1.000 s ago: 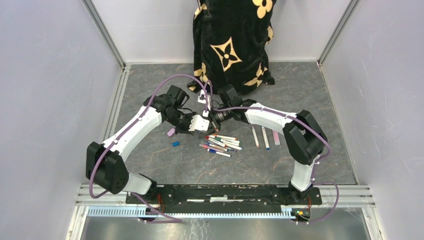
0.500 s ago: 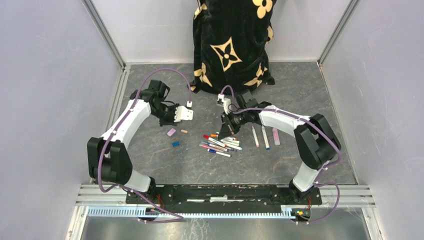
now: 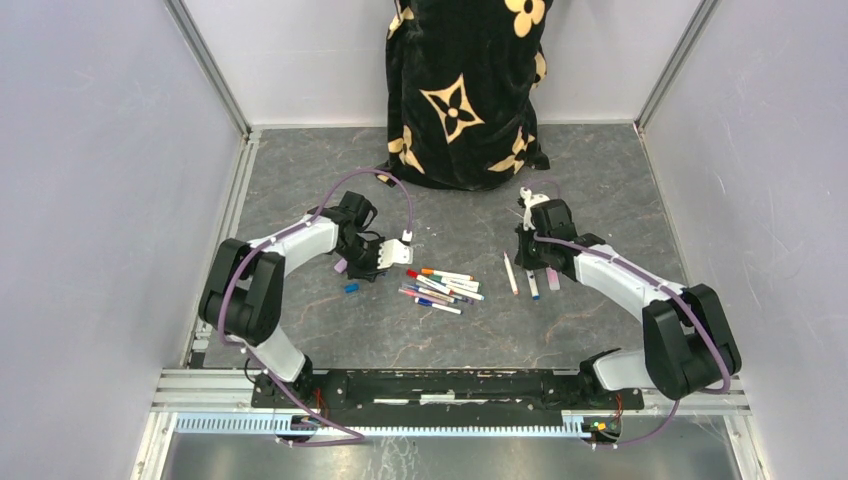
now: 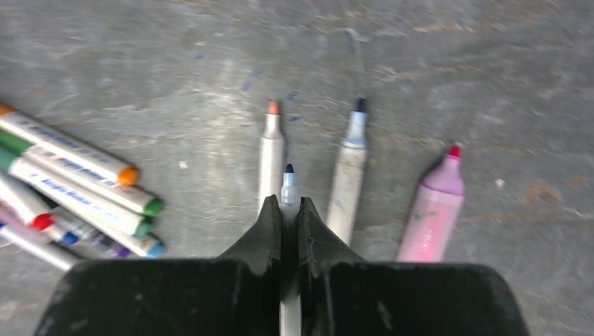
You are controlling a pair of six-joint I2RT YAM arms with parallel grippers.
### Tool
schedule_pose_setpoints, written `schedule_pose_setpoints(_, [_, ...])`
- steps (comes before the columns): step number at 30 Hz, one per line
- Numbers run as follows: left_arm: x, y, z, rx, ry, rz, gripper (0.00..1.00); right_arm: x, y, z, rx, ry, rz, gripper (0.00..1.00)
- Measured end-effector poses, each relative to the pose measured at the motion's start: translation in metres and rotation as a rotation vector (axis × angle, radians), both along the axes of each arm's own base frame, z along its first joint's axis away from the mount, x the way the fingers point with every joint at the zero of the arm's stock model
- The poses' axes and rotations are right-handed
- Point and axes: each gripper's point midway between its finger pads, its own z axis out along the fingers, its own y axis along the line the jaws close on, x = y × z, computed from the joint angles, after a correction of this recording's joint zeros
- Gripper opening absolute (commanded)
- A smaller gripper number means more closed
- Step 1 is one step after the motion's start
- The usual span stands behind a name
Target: Open the pen caps
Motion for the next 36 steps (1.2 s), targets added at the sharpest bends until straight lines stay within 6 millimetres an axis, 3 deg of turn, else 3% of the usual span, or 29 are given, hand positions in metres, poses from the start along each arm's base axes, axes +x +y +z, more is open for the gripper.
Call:
schedule_pose_setpoints(6, [0.01, 0.003, -0.01, 0.027, -0.008, 0.055, 0.42, 0.001, -0.038, -0.011, -0.115, -0.022, -0.13, 0.06])
schedule_pose_setpoints(12, [0.012, 0.002, -0.001, 0.026, 0.005, 0.079, 0.79, 0.011, -0.055, -0.011, -0.162, -0.056, -0.194, 0.18])
schedule_pose_setpoints(19, [0.026, -0.013, 0.045, -0.049, -0.041, 0.077, 0.84, 0.012, -0.057, -0.021, -0.181, -0.038, -0.199, 0.29])
schedule_pose_setpoints(22, [0.031, -0.017, 0.07, -0.081, -0.059, 0.105, 0.99, 0.011, -0.057, -0.024, -0.182, -0.034, -0.198, 0.32])
schedule_pose_setpoints(28, [0.057, -0.022, 0.121, -0.127, -0.132, 0.204, 1.0, 0.013, -0.055, -0.02, -0.175, -0.049, -0.192, 0.4])
schedule_pose_setpoints(32, [0.072, -0.01, 0.149, -0.142, -0.204, 0.295, 1.0, 0.014, -0.038, 0.001, -0.152, -0.123, -0.119, 0.42])
schedule_pose_setpoints(36, [0.092, 0.015, 0.176, -0.18, -0.287, 0.471, 1.0, 0.001, 0.026, 0.026, -0.085, -0.225, 0.119, 0.43])
